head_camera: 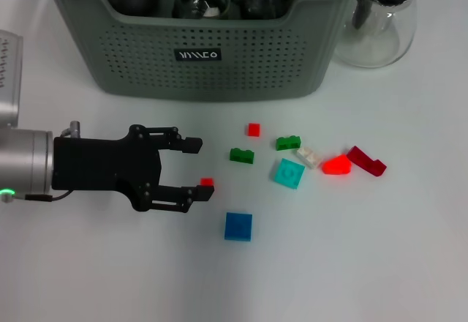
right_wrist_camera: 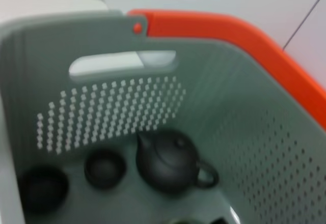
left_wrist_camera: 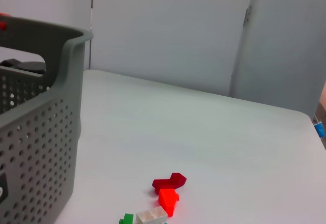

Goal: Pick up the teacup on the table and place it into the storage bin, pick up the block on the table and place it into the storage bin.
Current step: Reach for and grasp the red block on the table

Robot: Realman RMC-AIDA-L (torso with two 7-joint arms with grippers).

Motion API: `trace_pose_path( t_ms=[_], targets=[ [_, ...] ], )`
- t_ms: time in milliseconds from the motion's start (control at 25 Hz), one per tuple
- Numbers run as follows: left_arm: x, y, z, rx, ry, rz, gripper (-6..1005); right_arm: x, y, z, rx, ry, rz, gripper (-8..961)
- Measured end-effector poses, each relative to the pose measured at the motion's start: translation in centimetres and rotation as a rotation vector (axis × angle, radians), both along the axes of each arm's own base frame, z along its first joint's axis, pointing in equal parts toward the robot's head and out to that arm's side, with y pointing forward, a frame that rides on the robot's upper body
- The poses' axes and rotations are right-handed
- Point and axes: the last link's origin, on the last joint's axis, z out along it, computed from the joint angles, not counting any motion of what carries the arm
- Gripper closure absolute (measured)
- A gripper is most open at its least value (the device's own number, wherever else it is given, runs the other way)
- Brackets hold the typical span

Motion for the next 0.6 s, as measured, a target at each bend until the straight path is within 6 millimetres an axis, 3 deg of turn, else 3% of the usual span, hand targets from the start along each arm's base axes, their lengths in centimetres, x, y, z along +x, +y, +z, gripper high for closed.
trace_pose_path(
  t_ms=[200, 320, 400, 440, 480, 600],
  targets=[
    [0.0, -0.1, 0.0, -0.004, -0.003, 0.0, 232, -1.7, -1.8, 4.2, -0.023, 0.191, 0.05, 403],
    [0.0, -0.2, 0.0, -0.006, -0.004, 0.001, 232, -1.7, -3.8, 7.6, -0.049, 0.31, 0.085, 255],
    [0.0, -0.2, 0.0, -0.007, -0.005, 0.0, 232, -1.0, -5.6, 9.7, -0.106, 0.377, 0.098, 157],
    [0.0, -0.2, 0.0, -0.008, -0.005, 0.0, 232, 0.0, -7.5, 11.4, -0.181, 0.421, 0.11, 131],
    [0.0, -0.2, 0.0, -0.008, -0.005, 0.0, 232, 0.0, -7.5, 11.4, -0.181, 0.421, 0.11, 105],
    [0.0, -0.2, 0.0, -0.01, -0.007, -0.001, 232, 2.6, -10.2, 13.0, -0.315, 0.409, 0.096, 81]
  ],
)
